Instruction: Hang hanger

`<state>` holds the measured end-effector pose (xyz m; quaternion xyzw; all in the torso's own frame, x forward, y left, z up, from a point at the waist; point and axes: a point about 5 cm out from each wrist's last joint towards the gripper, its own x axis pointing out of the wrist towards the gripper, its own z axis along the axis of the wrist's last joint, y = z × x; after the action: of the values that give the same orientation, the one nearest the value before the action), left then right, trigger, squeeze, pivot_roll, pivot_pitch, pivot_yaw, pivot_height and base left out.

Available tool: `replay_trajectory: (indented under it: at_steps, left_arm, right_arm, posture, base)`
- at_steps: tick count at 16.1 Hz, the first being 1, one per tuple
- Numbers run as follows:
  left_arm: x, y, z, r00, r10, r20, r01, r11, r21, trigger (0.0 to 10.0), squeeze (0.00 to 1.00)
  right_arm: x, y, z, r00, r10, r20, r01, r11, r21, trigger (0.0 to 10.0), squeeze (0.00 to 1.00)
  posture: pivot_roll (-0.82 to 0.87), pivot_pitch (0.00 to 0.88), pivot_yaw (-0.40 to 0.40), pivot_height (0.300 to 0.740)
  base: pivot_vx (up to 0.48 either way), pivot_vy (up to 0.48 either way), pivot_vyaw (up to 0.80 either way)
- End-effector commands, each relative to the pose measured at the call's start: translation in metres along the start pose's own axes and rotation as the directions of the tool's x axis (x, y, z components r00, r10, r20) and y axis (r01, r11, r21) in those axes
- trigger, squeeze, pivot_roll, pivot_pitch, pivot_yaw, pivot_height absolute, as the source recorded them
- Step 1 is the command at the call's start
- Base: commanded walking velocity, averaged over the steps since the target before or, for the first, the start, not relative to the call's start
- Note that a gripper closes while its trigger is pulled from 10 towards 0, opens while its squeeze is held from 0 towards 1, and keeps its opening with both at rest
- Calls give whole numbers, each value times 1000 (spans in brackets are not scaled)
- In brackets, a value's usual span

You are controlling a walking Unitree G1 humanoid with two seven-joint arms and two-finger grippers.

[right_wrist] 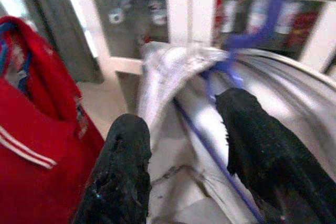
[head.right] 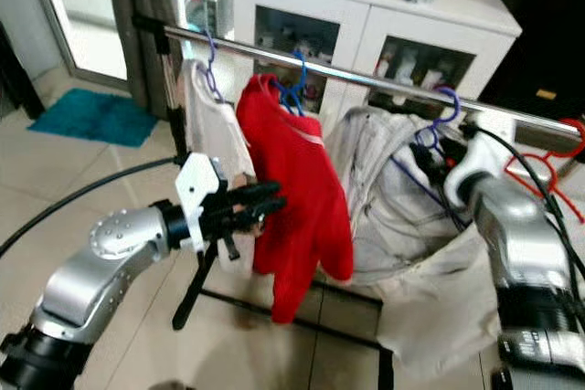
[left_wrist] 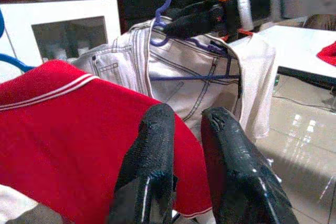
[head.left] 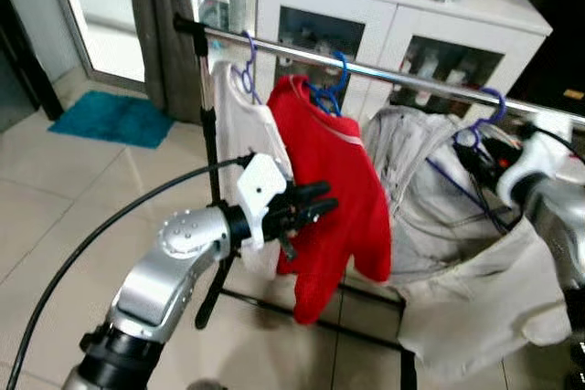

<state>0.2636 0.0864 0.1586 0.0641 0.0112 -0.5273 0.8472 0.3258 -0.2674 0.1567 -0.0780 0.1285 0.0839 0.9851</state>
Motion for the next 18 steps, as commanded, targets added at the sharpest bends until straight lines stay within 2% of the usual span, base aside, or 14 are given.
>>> replay_trajectory:
  at_steps: [1,4,7,9,12,15,18]
  left_arm:
    - [5,-2,7,999,-41,11,41,999,16,10000,0]
    - [6,-2,7,999,-54,9,53,998,20,10000,0]
    - [7,-3,8,998,-60,8,60,998,21,10000,0]
    - [6,-3,8,998,-62,5,62,998,23,10000,0]
    - [6,-3,8,998,-65,2,65,998,23,10000,0]
    - [9,-3,10,994,-105,5,105,994,27,10000,0]
    - [10,-2,14,991,-130,15,130,991,35,10000,0]
  right_arm:
    - [6,-5,0,1000,17,-18,-17,1000,-11,10000,0]
    - [15,-9,-1,999,12,-49,-14,1000,-25,10000,0]
    - [21,-18,-3,996,-17,-86,18,1000,5,10000,0]
    - [16,-22,-2,997,32,-71,-30,999,30,10000,0]
    - [5,-29,-2,995,74,-72,-72,997,22,10000,0]
    - [-2,-45,4,999,-2,-42,3,1000,18,10000,0]
    - [2,-46,1,998,-47,-44,47,999,4,10000,0]
  posture:
    - [-11,0,-107,740]
    - [-9,0,-110,740]
    - [-5,0,-114,740]
    - [0,0,-119,740]
    - [-3,0,-115,740]
    - [-16,0,-86,740]
    - [-16,0,-46,740]
  base:
    - [0,0,0]
    - [0,0,0]
    - [0,0,0]
    - [0,0,0]
    - [0,0,0]
    - [0,0,0]
    - [0,0,0]
